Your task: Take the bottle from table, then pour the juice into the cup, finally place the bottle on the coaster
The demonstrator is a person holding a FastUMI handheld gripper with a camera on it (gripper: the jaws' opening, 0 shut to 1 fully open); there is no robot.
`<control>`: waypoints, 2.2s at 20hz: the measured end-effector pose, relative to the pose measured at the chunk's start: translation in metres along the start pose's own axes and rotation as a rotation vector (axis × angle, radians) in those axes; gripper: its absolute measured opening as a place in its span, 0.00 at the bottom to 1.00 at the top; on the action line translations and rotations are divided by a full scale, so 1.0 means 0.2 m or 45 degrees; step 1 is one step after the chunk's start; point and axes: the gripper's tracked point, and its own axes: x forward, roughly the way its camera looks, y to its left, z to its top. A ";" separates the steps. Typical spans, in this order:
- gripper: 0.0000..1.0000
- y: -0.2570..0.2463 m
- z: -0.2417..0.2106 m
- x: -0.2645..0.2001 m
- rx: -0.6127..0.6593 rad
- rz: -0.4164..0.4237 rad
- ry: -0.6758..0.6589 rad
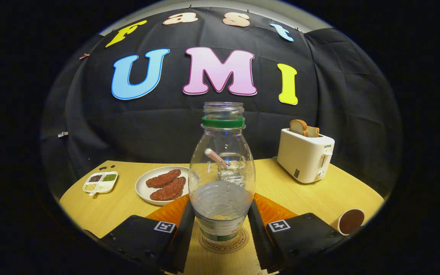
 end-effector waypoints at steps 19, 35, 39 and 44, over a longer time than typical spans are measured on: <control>0.86 0.00 -0.08 0.02 0.026 -0.034 0.063; 0.98 0.01 0.44 -0.81 -0.102 0.121 -0.071; 0.98 0.10 0.67 -1.08 -0.165 0.251 -0.144; 0.98 0.27 0.84 -1.35 -0.092 0.366 -0.198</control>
